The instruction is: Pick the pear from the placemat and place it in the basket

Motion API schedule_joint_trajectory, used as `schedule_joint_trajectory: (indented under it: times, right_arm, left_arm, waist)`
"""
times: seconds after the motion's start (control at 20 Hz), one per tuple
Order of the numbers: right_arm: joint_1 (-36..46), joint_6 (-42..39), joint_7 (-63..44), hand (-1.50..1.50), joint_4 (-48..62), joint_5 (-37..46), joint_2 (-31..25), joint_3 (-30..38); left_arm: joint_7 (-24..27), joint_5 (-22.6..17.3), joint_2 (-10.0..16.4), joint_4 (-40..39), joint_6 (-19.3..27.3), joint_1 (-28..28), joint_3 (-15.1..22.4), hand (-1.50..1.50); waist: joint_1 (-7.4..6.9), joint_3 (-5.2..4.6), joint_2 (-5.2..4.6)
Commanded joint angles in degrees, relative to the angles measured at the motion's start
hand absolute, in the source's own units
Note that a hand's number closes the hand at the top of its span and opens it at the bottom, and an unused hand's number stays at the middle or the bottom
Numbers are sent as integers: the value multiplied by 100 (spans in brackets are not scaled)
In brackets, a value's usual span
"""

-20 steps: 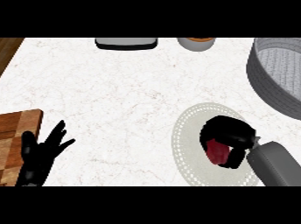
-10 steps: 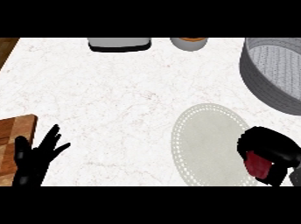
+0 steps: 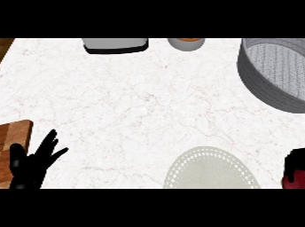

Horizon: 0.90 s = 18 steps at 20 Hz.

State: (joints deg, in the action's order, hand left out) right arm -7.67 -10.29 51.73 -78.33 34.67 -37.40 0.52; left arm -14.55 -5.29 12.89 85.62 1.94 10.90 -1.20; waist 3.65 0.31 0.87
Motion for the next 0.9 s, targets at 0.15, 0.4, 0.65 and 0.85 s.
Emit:
schedule_joint_trajectory:
  times: [0.15, 0.4, 0.65, 0.85]
  right_arm:
    - [-96, -1849, -169, 150, -718, -2744, -594, 1520]
    - [233, -2466, -1959, 150, -1020, -4322, -1387, 2671]
    - [939, -2792, -3535, 150, -483, -5628, -2071, 3252]
    - [1657, -2815, -4275, 150, 306, -6045, -2643, 3272]
  left_arm:
    - [-53, 4, -4, -286, -83, 113, 28, 0]
    - [-196, -40, 100, -144, -198, 13, 27, 0]
    - [-68, -31, 47, -380, -265, -138, 30, 0]
    - [-29, 11, 19, -632, -337, -385, 56, 0]
  waist:
    - [31, -67, -30]
    - [-121, -63, -42]
    - [-327, -47, -83]
    - [-411, -39, -104]
